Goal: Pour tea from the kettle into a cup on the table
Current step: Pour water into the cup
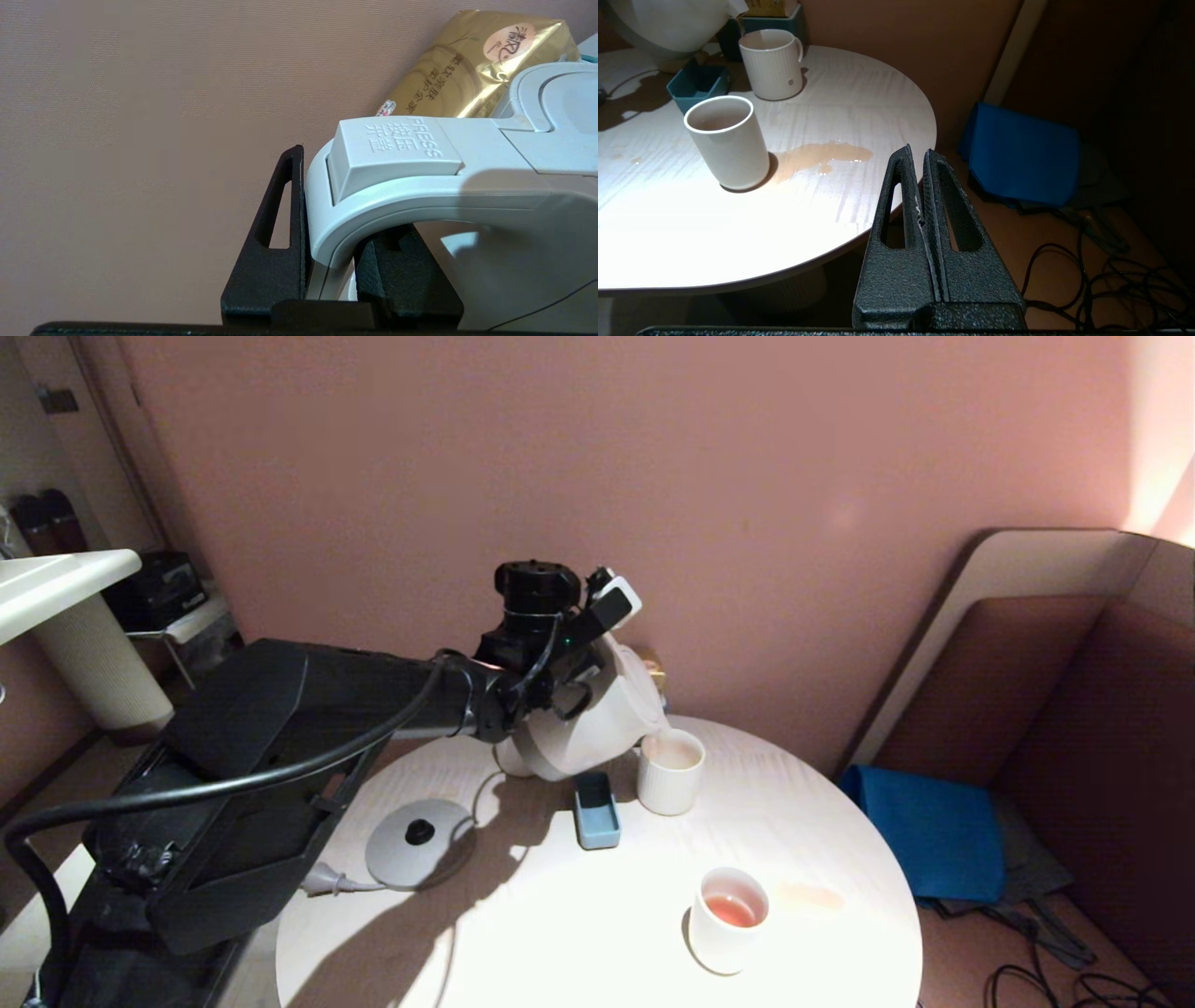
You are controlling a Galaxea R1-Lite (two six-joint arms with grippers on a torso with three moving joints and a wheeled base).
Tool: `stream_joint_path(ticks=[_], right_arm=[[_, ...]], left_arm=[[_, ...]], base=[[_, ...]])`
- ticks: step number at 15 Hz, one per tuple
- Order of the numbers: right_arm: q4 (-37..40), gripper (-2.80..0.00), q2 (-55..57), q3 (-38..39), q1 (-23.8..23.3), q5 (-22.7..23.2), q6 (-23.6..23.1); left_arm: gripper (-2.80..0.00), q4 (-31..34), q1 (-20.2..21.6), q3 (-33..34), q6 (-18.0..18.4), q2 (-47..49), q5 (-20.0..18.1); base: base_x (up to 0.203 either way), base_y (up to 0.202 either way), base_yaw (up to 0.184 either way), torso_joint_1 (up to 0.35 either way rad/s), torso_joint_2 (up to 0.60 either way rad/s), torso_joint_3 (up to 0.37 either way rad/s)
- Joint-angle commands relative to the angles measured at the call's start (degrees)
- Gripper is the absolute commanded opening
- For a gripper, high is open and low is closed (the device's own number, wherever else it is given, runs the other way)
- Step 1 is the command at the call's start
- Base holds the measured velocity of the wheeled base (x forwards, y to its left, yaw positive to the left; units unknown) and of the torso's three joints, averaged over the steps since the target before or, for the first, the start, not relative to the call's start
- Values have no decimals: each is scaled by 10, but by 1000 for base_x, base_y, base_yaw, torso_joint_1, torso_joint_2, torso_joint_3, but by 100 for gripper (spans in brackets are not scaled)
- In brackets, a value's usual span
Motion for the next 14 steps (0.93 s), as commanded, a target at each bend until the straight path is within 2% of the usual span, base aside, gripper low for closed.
stream_joint_path(ticks=[1, 14], right_arm=[[0, -280, 1, 0, 0, 1, 0], [0, -280, 1, 0, 0, 1, 0]], left_arm=[[-280, -2, 1, 0, 2, 2, 2], [-280, -2, 1, 0, 8, 10, 10]], base=[[0, 0, 0, 0, 0, 0], [0, 0, 0, 0, 0, 0]])
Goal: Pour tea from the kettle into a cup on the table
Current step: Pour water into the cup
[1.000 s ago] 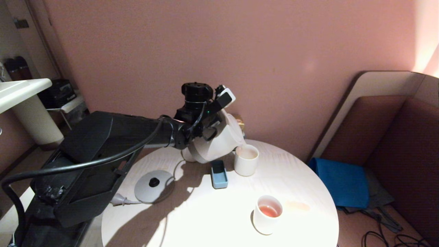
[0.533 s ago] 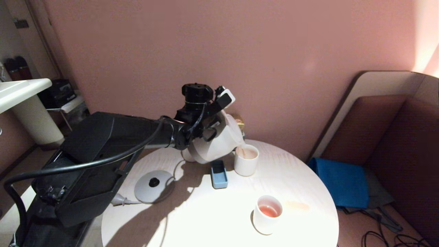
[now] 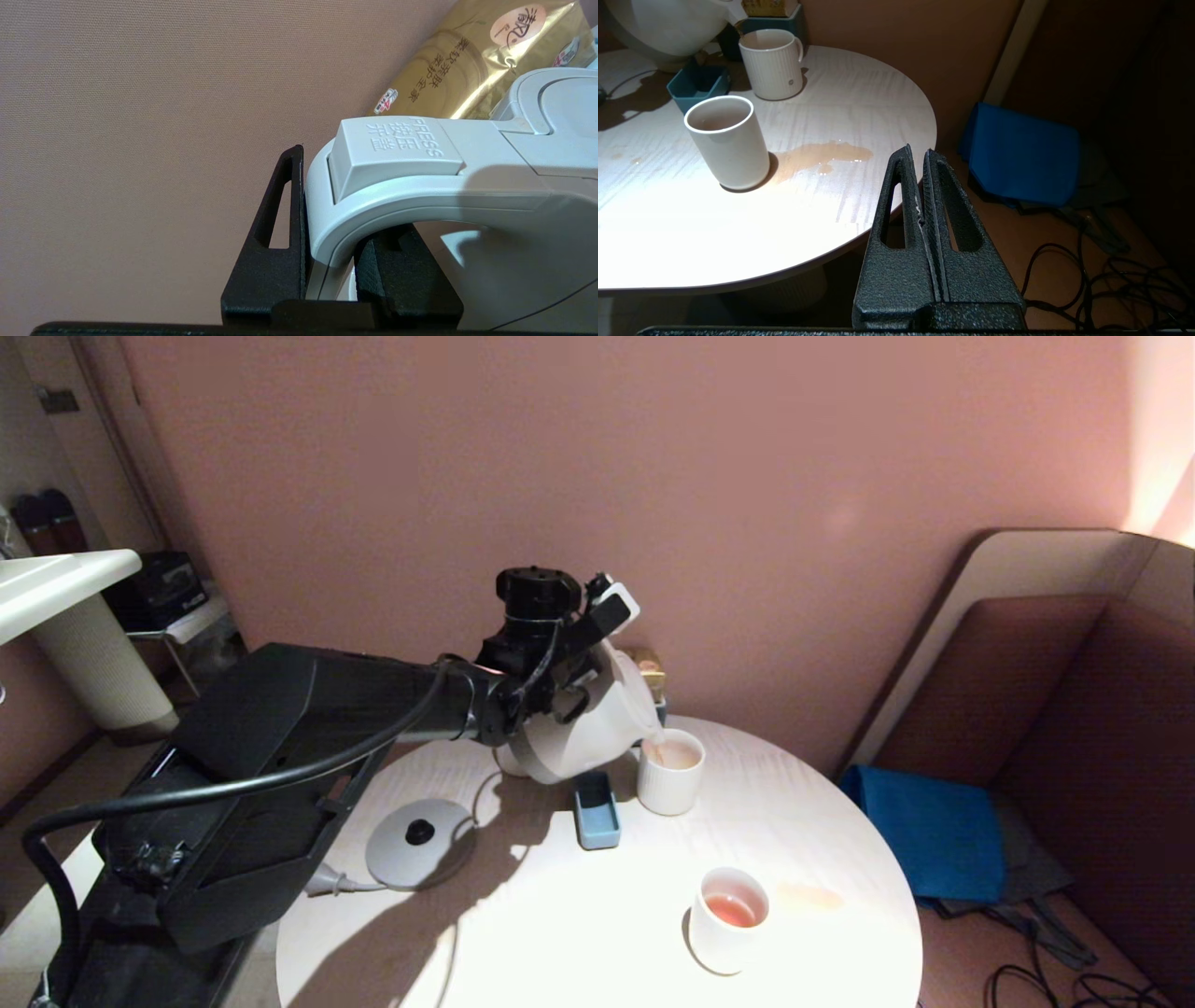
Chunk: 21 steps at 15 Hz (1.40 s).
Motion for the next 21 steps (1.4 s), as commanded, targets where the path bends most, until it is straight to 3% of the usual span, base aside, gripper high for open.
stream_joint_path(ticks=[1, 21], right_arm=[[0, -280, 1, 0, 0, 0, 0], [0, -280, 1, 0, 0, 0, 0]], left_arm=[[-280, -1, -1, 0, 4, 2, 1], [-280, -1, 0, -1, 6, -4, 8]], base=[[0, 0, 0, 0, 0, 0], [0, 0, 0, 0, 0, 0]])
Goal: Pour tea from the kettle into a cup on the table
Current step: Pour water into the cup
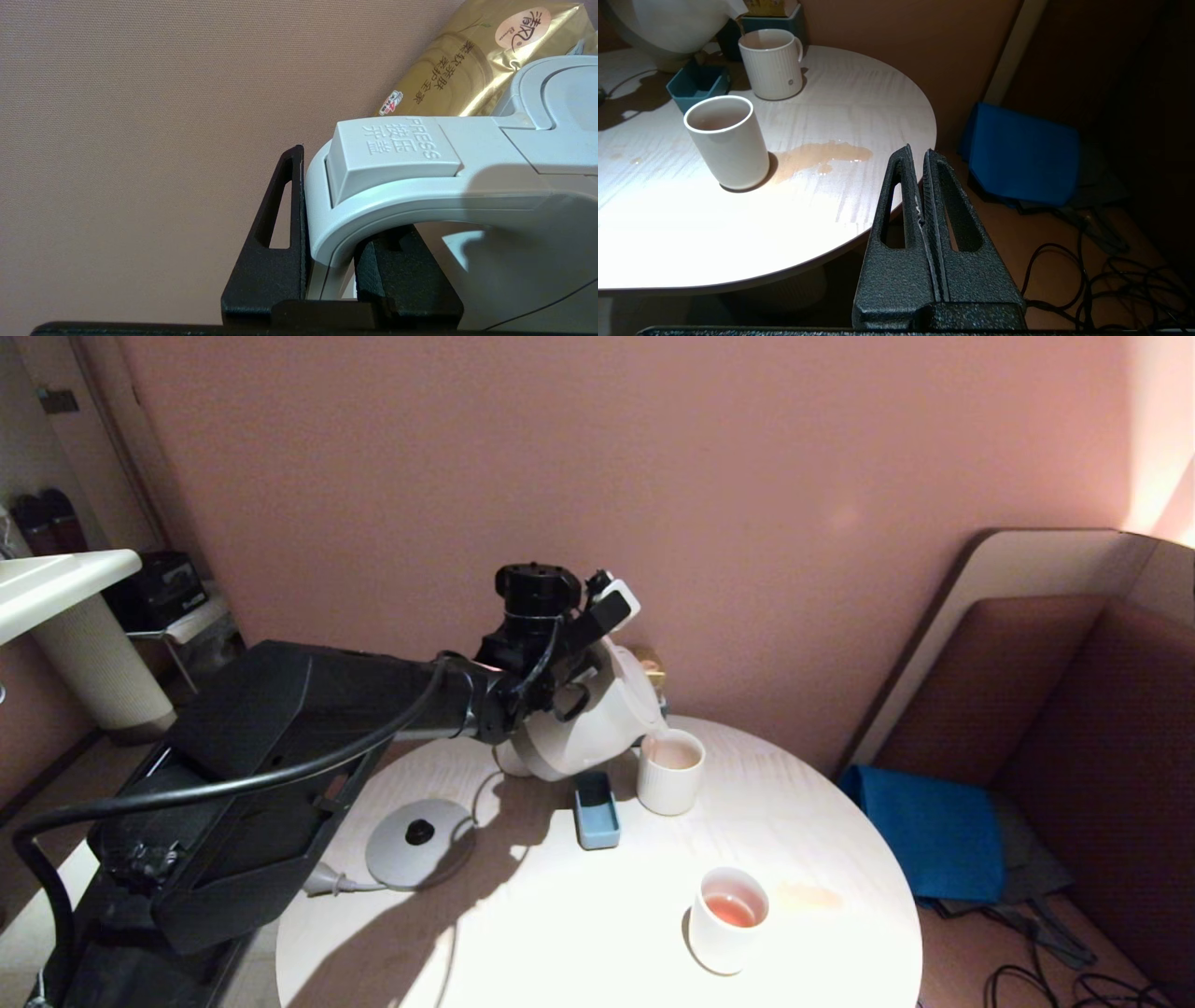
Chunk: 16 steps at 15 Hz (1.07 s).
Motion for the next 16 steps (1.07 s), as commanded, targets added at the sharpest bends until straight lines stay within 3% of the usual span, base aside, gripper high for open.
stream_joint_path(ticks=[1, 11, 16], right_arm=[[0, -280, 1, 0, 0, 0, 0], [0, -280, 1, 0, 0, 0, 0], [0, -280, 1, 0, 0, 0, 0]], left_arm=[[-280, -1, 0, 0, 3, 0, 2], [-280, -4, 0, 0, 15, 2, 8], [-280, -4, 0, 1, -37, -18, 7]], base=[[0, 0, 0, 0, 0, 0], [0, 0, 0, 0, 0, 0], [0, 0, 0, 0, 0, 0]])
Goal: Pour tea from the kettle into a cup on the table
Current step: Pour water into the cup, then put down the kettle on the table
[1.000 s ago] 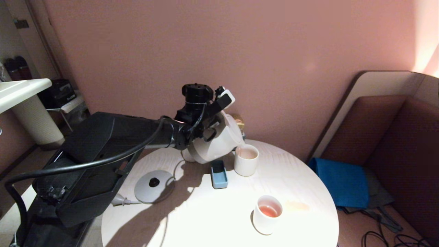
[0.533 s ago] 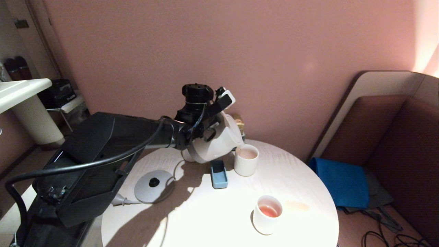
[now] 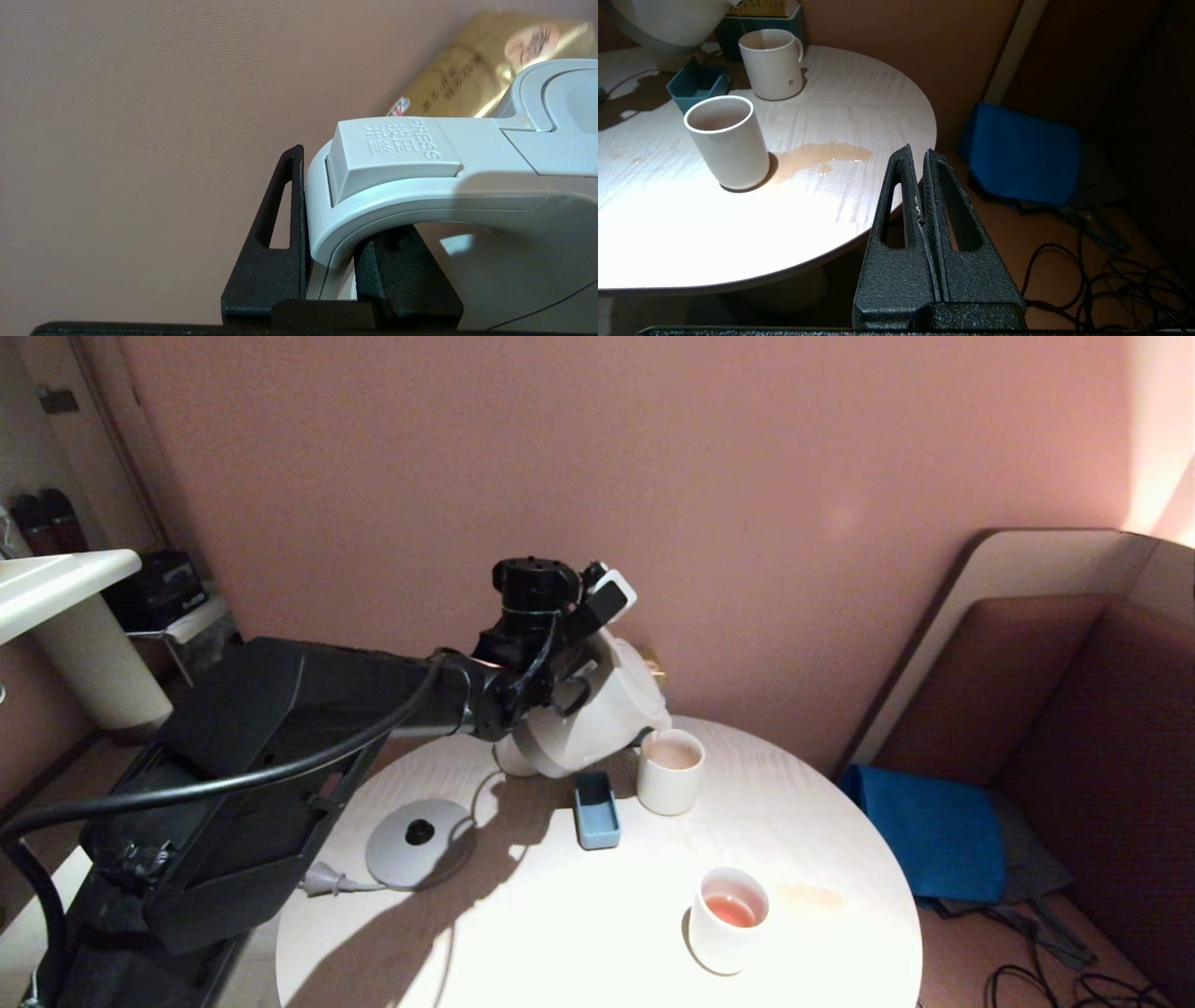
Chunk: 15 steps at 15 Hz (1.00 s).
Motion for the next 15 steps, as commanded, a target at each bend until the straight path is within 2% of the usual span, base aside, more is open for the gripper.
stream_joint_path(ticks=[1, 5, 9, 13, 15], right_arm=[[0, -280, 1, 0, 0, 0, 0], [0, -280, 1, 0, 0, 0, 0], [0, -280, 1, 0, 0, 1, 0], [0, -280, 1, 0, 0, 1, 0], [0, -280, 1, 0, 0, 1, 0]], left_arm=[[-280, -1, 0, 1, -19, -14, 1], [-280, 1, 13, 2, -98, -33, 1], [-280, 13, 20, 6, -191, -69, 3], [-280, 133, 28, 15, -321, -147, 1], [-280, 149, 47, 52, -341, -193, -11]], base=[[0, 0, 0, 0, 0, 0], [0, 0, 0, 0, 0, 0], [0, 0, 0, 0, 0, 0], [0, 0, 0, 0, 0, 0], [0, 0, 0, 0, 0, 0]])
